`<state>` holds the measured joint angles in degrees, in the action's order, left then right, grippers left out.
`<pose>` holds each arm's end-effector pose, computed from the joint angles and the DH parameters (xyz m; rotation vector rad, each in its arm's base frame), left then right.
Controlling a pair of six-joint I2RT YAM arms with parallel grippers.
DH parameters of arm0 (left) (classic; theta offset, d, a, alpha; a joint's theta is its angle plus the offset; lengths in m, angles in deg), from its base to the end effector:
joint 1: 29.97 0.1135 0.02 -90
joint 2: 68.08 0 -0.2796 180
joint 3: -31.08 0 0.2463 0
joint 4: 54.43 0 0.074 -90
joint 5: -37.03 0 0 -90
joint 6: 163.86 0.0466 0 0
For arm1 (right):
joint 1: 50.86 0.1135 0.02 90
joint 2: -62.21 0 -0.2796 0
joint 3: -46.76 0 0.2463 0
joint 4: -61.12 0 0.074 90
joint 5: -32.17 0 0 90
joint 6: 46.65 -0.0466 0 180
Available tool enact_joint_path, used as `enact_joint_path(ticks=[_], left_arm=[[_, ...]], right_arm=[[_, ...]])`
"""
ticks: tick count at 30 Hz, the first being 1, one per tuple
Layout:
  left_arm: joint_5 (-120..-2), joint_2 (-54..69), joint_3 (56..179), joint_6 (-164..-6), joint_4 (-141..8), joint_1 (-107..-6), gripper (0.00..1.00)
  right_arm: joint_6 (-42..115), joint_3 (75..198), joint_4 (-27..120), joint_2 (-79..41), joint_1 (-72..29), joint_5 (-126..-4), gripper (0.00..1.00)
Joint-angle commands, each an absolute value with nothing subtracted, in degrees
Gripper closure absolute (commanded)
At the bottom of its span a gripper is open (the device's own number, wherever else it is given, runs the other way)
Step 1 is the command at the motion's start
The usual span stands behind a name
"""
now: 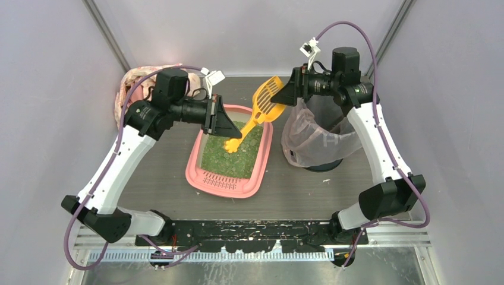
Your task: Clean the litter box
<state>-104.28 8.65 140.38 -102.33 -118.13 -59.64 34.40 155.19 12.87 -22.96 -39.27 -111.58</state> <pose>0.2007 -0.1562 0.4649 0.6164 2.1835 -1.5197 0.3008 0.1001 0.4465 -0.6571 1.8851 1.1632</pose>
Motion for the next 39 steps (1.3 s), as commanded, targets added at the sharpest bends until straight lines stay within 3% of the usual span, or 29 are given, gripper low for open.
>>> enact_joint_path(ticks=[1, 9, 12, 13, 16, 19, 20, 23, 26, 29, 34, 39], left_arm=[[-111.0, 6.5, 137.3, -106.5, -110.1, -59.2, 1.00], [-111.1, 7.2, 133.6, -106.2, -108.8, -57.4, 1.00], [-111.8, 7.9, 132.0, -106.7, -106.7, -55.3, 1.00], [-112.1, 8.2, 131.9, -106.7, -106.1, -54.5, 1.00], [-112.8, 9.5, 132.9, -106.4, -105.2, -52.1, 1.00], [-111.7, 11.1, 134.9, -104.7, -106.8, -50.3, 0.99], [-110.1, 11.5, 135.5, -104.0, -107.7, -49.8, 0.93], [-105.3, 11.3, 135.7, -102.8, -109.1, -48.8, 0.62], [-99.9, 9.8, 134.6, -102.9, -108.4, -47.2, 0.23], [-95.5, 7.2, 129.8, -108.8, -99.7, -44.3, 0.02], [-86.0, 0.2, 117.6, -127.9, -73.2, -42.1, 0.00], [-85.8, -0.2, 116.1, -136.9, -61.3, -41.8, 0.00]], right_arm=[[33.0, 156.7, 18.4, -22.3, -39.4, -117.2, 0.17], [12.1, 146.6, 42.7, -19.9, -39.4, -128.3, 0.44], [10.6, 144.8, 43.3, -19.2, -39.5, -130.7, 0.56], [10.6, 144.5, 42.9, -19.2, -39.5, -131.4, 0.62], [10.6, 143.9, 41.9, -19.1, -39.5, -132.0, 0.97], [10.3, 144.4, 40.9, -19.4, -39.8, -131.0, 0.99], [10.2, 144.8, 40.6, -19.5, -40.2, -129.8, 0.99], [8.8, 146.2, 41.0, -20.5, -41.3, -126.8, 0.99], [4.7, 147.2, 45.8, -21.6, -42.3, -124.0, 0.99], [2.8, 148.7, 49.4, -22.3, -42.9, -120.7, 0.99], [0.7, 151.7, 51.8, -24.6, -43.6, -113.5, 0.99], [-1.1, 153.7, 53.9, -26.6, -43.7, -107.3, 0.99]])
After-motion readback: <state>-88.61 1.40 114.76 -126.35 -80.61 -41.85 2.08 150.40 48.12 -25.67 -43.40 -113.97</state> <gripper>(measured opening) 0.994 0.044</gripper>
